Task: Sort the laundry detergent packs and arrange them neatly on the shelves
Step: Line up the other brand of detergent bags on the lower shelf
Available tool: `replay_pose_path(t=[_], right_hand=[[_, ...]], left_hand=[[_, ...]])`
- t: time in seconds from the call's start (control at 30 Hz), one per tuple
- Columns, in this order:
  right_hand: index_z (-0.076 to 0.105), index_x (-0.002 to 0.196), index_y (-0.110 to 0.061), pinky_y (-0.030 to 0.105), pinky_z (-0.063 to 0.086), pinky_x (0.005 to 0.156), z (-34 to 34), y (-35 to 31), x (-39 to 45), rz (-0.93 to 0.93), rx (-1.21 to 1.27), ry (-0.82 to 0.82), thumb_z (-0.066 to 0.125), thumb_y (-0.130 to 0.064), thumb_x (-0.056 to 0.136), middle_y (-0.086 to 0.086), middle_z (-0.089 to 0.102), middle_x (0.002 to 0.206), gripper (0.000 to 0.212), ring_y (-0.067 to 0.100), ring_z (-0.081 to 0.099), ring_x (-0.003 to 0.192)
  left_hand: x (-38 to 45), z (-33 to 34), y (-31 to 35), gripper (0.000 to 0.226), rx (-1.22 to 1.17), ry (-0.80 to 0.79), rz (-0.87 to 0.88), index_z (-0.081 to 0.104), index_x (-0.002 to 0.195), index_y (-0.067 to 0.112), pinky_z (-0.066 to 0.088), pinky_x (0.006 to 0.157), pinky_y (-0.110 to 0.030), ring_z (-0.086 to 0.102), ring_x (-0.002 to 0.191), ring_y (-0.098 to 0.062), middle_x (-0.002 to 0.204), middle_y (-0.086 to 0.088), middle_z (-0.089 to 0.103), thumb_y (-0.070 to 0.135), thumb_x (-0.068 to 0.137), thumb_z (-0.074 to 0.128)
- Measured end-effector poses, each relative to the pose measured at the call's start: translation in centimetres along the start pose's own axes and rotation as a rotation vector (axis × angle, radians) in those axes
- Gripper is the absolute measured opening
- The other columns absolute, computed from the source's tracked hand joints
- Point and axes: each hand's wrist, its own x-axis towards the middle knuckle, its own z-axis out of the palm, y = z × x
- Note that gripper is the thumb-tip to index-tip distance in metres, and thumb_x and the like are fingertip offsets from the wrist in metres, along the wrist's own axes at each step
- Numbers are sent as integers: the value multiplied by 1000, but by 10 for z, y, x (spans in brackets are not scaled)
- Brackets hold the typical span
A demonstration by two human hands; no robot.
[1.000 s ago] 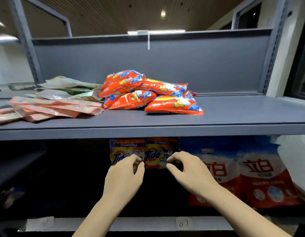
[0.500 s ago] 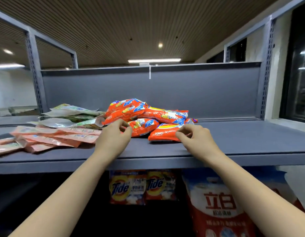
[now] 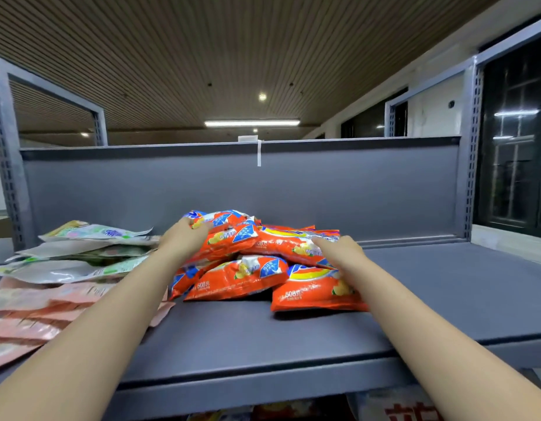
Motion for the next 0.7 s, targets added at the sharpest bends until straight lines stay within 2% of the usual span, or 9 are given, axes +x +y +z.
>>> replay_pose_path(t=[0.07,0.17,0.23,0.4,0.5,0.57,0.63,0.7], right_hand=[[42,130,-8,43,48,94,4,0,7,69,44,-23,53,-49,84,8,56,105,62,30,54,106],[48,115,-9,38,52,82,7,0,15,108,168,-30,60,-45,83,4,55,88,49,23,56,85],[47,107,-9,36,52,75,5,-2,16,133,270,-25,68,-41,80,7,60,91,47,25,60,83],[50,108,-8,34,55,62,2,1,14,163,375,-54,77,-37,74,12,69,88,52,26,69,71],[46,114,-12,39,57,71,4,6,15,81,428,-29,75,-33,78,13,67,102,51,27,69,82],[46,109,-16,43,57,78,6,9,14,-1,459,15,72,-27,81,12,64,106,40,29,67,88],[47,100,-18,41,57,77,6,12,11,-87,554,53,69,-14,82,13,65,105,29,30,67,88],[47,97,-17,36,54,74,4,16,7,-178,659,103,65,-1,80,13,64,104,29,27,64,86]], left_hand=[[4,6,2,66,106,-42,162,42,140,26,34,105,-42,38,133,-31,147,-5,41,59,84,55],[10,15,6,59,69,-52,346,40,142,31,25,111,-41,28,141,-21,153,-1,31,46,88,57],[14,19,10,54,63,-41,399,40,143,27,27,109,-36,31,139,-18,150,-1,37,40,92,55],[11,30,18,39,200,106,425,51,135,20,40,95,-38,46,125,-27,139,-4,50,32,100,40],[1,29,21,36,178,188,453,54,131,14,37,99,-39,43,129,-30,141,-5,49,23,100,38],[-9,23,23,35,158,231,497,55,130,12,34,102,-38,41,132,-31,144,-6,47,20,99,40],[-23,16,27,32,181,259,570,59,124,10,31,103,-35,43,130,-30,144,-6,46,17,98,42],[-43,12,31,32,259,293,678,61,123,10,28,103,-35,45,127,-30,143,-8,48,15,96,45]])
